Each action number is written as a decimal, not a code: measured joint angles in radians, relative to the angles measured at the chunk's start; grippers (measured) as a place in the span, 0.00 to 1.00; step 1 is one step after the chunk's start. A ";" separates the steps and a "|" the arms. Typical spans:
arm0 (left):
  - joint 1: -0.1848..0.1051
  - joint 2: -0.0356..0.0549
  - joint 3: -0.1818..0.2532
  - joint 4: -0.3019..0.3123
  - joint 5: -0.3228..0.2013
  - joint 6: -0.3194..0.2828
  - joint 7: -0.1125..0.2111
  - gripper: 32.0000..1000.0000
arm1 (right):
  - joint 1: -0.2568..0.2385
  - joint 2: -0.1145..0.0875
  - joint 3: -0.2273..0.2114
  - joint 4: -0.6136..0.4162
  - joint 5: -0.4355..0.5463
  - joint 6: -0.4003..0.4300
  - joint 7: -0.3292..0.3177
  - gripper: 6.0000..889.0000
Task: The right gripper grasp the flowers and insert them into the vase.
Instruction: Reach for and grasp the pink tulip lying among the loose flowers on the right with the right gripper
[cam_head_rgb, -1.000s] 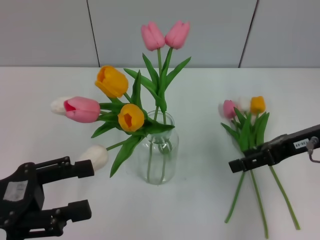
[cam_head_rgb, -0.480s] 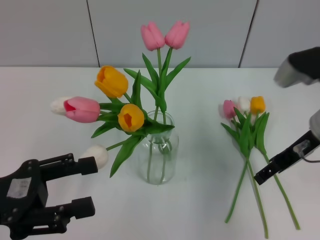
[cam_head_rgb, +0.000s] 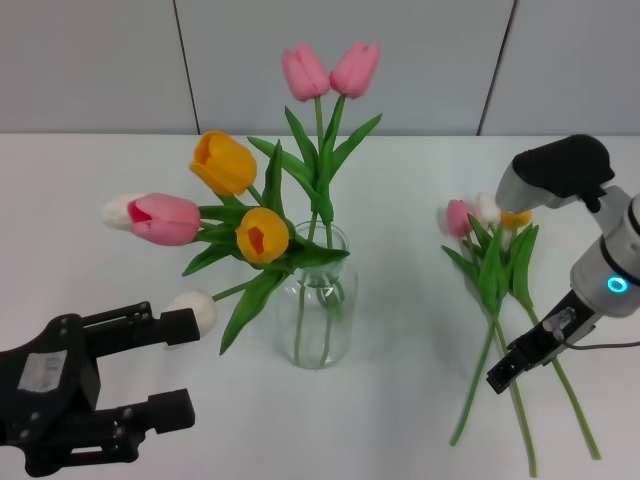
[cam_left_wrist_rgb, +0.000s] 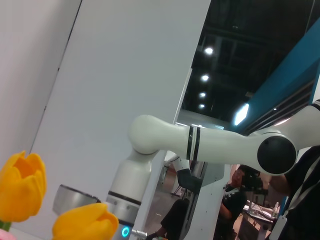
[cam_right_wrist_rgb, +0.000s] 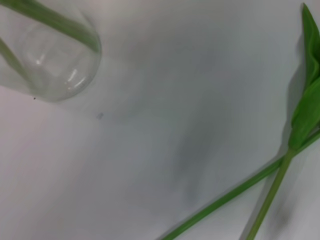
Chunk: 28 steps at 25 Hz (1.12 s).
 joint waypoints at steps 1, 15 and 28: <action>0.000 -0.0003 0.000 0.000 0.000 0.000 0.000 0.79 | 0.002 0.000 -0.008 0.011 0.000 0.014 0.009 0.93; -0.007 -0.0022 -0.004 -0.026 0.000 0.000 0.009 0.79 | 0.007 0.004 -0.065 0.093 -0.001 0.142 0.052 0.93; -0.017 -0.0021 -0.001 -0.045 0.000 0.000 0.019 0.79 | 0.009 0.004 -0.072 0.140 0.005 0.214 0.050 0.93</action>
